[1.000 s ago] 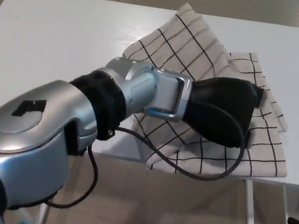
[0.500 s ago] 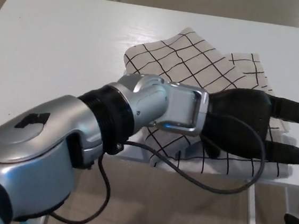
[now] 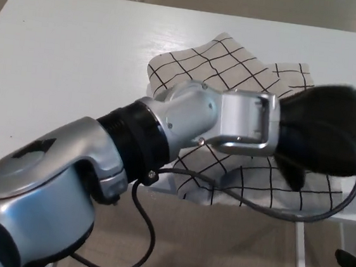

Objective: Use the left hand to fold a white towel with checkered patterns in half.

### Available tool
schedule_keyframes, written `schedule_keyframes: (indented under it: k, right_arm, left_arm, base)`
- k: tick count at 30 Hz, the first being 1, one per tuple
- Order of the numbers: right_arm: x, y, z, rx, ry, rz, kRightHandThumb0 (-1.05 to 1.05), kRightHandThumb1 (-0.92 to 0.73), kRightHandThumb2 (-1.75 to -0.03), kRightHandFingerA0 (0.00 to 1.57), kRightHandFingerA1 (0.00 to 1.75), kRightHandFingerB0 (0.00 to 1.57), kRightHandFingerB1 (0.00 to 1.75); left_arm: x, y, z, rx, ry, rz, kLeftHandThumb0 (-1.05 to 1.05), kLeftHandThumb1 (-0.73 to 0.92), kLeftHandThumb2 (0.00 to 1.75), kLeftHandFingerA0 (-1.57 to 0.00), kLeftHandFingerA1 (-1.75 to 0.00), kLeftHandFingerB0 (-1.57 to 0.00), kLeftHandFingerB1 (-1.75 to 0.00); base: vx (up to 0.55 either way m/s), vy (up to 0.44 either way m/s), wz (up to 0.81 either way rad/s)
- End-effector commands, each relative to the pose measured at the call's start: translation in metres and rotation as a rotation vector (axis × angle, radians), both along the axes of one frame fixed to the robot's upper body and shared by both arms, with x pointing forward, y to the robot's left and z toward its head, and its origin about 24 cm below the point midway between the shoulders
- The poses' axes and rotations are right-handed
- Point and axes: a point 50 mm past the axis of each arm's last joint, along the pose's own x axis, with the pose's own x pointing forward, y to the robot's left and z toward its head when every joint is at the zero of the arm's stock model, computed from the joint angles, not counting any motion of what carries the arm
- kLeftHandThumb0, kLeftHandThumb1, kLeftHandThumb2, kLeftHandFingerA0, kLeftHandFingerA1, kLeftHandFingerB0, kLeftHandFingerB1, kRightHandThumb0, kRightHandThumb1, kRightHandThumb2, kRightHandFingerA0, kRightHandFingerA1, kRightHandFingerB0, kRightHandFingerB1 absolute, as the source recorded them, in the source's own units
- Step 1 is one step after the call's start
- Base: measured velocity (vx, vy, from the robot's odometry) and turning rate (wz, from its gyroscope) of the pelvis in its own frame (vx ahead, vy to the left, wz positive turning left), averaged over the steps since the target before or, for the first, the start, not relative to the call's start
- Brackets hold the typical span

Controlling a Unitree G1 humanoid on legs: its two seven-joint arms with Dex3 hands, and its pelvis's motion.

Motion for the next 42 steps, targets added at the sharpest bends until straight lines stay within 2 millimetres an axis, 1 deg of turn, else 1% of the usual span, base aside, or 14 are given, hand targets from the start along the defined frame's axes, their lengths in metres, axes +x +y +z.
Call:
schedule_keyframes:
  k: [1,7,8,9,12,13,16,17,19,28,33,35,41,42]
  right_arm:
    - [-0.013,-0.008,-0.010,0.015,0.086,0.005,-0.28,-0.53,-0.56,0.48,0.60,0.61,0.46]
    - [-0.022,-0.007,-0.016,0.014,0.111,-0.016,-0.28,-0.51,-0.56,0.49,0.60,0.61,0.47]
    - [-0.024,-0.008,-0.017,0.011,0.117,-0.020,-0.34,-0.45,-0.80,0.49,0.66,0.52,0.57]
    - [-0.025,-0.008,-0.018,0.009,0.124,-0.025,-0.34,-0.45,-0.80,0.50,0.66,0.53,0.57]
    - [-0.029,-0.008,-0.021,0.012,0.142,-0.024,-0.33,-0.45,-0.79,0.49,0.65,0.54,0.57]
    - [-0.030,-0.007,-0.022,0.008,0.146,-0.023,-0.35,-0.45,-0.80,0.50,0.66,0.54,0.58]
    - [-0.032,-0.007,-0.023,-0.004,0.153,-0.025,-0.34,-0.45,-0.80,0.52,0.67,0.53,0.58]
    - [-0.034,-0.007,-0.024,-0.008,0.162,-0.025,-0.33,-0.44,-0.81,0.52,0.67,0.52,0.58]
    - [-0.036,-0.006,-0.025,-0.009,0.167,-0.028,-0.33,-0.49,-0.58,0.53,0.61,0.59,0.47]
    - [-0.037,-0.006,-0.026,-0.028,0.171,-0.033,-0.32,-0.48,-0.58,0.54,0.59,0.59,0.48]
    - [-0.035,-0.006,-0.026,-0.024,0.175,-0.032,-0.32,-0.49,-0.58,0.55,0.59,0.60,0.47]
    - [-0.036,-0.006,-0.026,-0.019,0.180,-0.035,-0.31,-0.49,-0.58,0.55,0.59,0.60,0.47]
    - [-0.035,-0.007,-0.027,-0.030,0.186,-0.032,-0.31,-0.43,-0.81,0.53,0.66,0.55,0.59]
    - [-0.034,-0.007,-0.027,-0.033,0.186,-0.031,-0.31,-0.43,-0.81,0.53,0.66,0.55,0.59]
  left_arm:
    - [-0.040,0.076,0.171,-0.618,0.725,-0.119,-0.88,0.46,0.79,0.00,-0.05,-0.04,-0.24]
    - [-0.061,0.140,0.195,-0.740,0.724,-0.176,-0.74,0.43,0.80,-0.08,-0.22,-0.07,-0.36]
    - [-0.065,0.155,0.191,-0.770,0.683,-0.150,-0.30,0.21,0.81,0.00,-0.49,-0.01,-0.48]
    - [-0.071,0.173,0.185,-0.804,0.626,-0.116,-0.25,0.24,0.81,0.00,-0.48,-0.02,-0.48]
    - [-0.090,0.218,0.162,-0.877,0.503,-0.028,-0.47,0.34,0.61,-0.08,-0.39,-0.15,-0.40]
    - [-0.094,0.232,0.150,-0.902,0.585,-0.029,-0.23,0.28,0.84,-0.06,-0.51,-0.07,-0.49]
    - [-0.104,0.256,0.124,-0.956,0.812,-0.060,-0.22,0.28,0.84,-0.08,-0.51,-0.09,-0.50]
    - [-0.106,0.264,0.109,-0.970,0.950,-0.087,-0.38,0.41,0.53,-0.30,-0.31,-0.32,-0.32]
    - [-0.107,0.270,0.099,-0.973,1.045,-0.091,-0.46,0.35,0.60,-0.33,-0.37,-0.32,-0.36]
    - [-0.102,0.335,0.057,-0.685,1.771,-0.038,-0.63,0.38,0.53,-0.61,-0.45,-0.62,-0.40]
    - [-0.109,0.355,0.026,-0.565,2.015,-0.086,-0.82,0.39,0.82,-0.74,-0.59,-0.60,-0.48]
    - [-0.115,0.362,0.003,-0.585,2.105,-0.074,-0.78,0.49,0.57,-0.74,-0.49,-0.69,-0.43]
    - [-0.120,0.378,-0.036,-0.628,2.308,0.047,-0.72,0.47,0.57,-0.73,-0.50,-0.69,-0.44]
    - [-0.121,0.379,-0.040,-0.633,2.332,0.058,-0.68,0.39,0.82,-0.71,-0.61,-0.60,-0.52]
  base:
    - [0.00,0.000,0.00]
    - [0.00,0.000,0.00]
    - [0.00,0.000,0.00]
    - [0.00,0.000,0.00]
    - [0.00,0.000,0.00]
    - [0.00,0.000,0.00]
    - [0.00,0.000,0.00]
    - [0.00,0.000,0.00]
    - [0.00,0.000,0.00]
    - [0.00,0.000,0.00]
    - [0.00,0.000,0.00]
    - [0.00,0.000,0.00]
    - [0.00,0.000,0.00]
    - [0.00,0.000,0.00]
